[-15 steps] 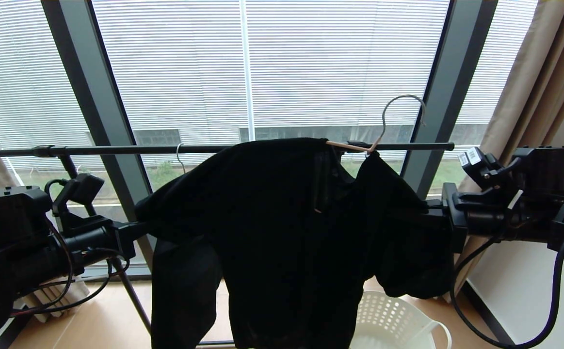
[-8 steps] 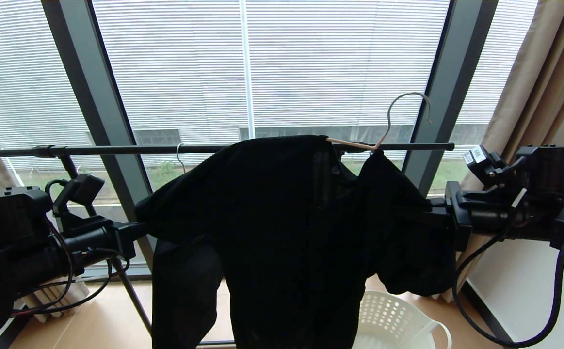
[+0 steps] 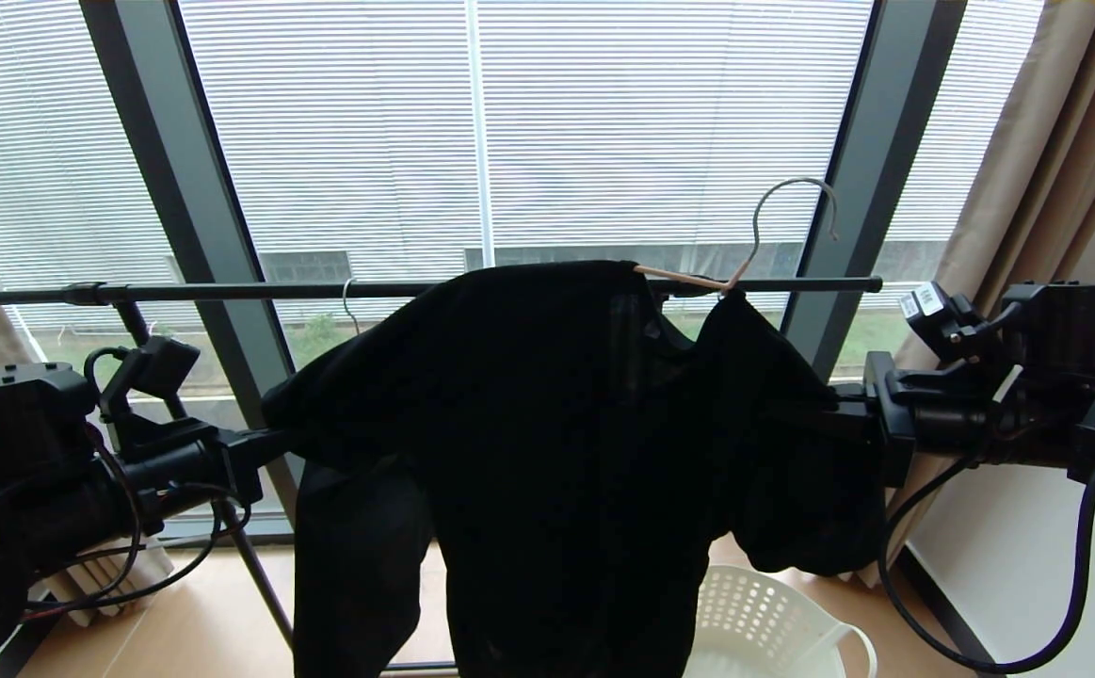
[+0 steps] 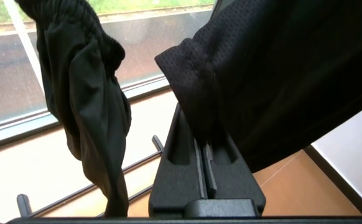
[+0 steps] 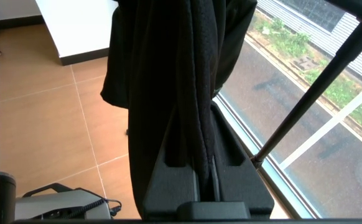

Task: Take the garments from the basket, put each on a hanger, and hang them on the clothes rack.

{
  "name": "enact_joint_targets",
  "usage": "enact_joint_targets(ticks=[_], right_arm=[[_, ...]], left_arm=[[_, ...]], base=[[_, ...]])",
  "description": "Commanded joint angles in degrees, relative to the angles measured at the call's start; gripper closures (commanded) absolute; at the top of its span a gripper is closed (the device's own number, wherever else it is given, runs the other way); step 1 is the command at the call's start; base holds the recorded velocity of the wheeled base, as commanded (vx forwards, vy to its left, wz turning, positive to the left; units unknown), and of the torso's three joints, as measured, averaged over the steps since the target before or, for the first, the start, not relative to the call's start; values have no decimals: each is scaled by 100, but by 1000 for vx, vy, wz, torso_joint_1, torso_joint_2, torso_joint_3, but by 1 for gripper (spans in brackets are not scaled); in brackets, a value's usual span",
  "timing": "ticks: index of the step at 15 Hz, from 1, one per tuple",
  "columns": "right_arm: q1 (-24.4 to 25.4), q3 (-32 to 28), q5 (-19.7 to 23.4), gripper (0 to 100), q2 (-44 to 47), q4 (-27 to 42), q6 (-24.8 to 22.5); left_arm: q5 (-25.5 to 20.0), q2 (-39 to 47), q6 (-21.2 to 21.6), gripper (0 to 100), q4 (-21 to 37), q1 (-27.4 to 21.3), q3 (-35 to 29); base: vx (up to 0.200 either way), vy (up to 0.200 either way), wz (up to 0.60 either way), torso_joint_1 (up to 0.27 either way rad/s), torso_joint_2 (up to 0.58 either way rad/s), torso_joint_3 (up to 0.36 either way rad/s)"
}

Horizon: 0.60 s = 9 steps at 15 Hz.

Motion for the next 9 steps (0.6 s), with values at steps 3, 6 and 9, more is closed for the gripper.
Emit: enact_joint_targets(ticks=[3,6,9], right_arm=[[4,-13,2,100,23,0,-3],[4,-4,2,100,23,0,-3],[4,-4,2,100,32,8,-12]], left_arm=[[-288,281,-26,100,-891,67,400],[-438,298,-26,0,-1085,67,532],[-648,281,-43,0,-1463,137,699]], base=[[0,0,0,0,0,0],[0,0,0,0,0,0],[0,0,0,0,0,0]])
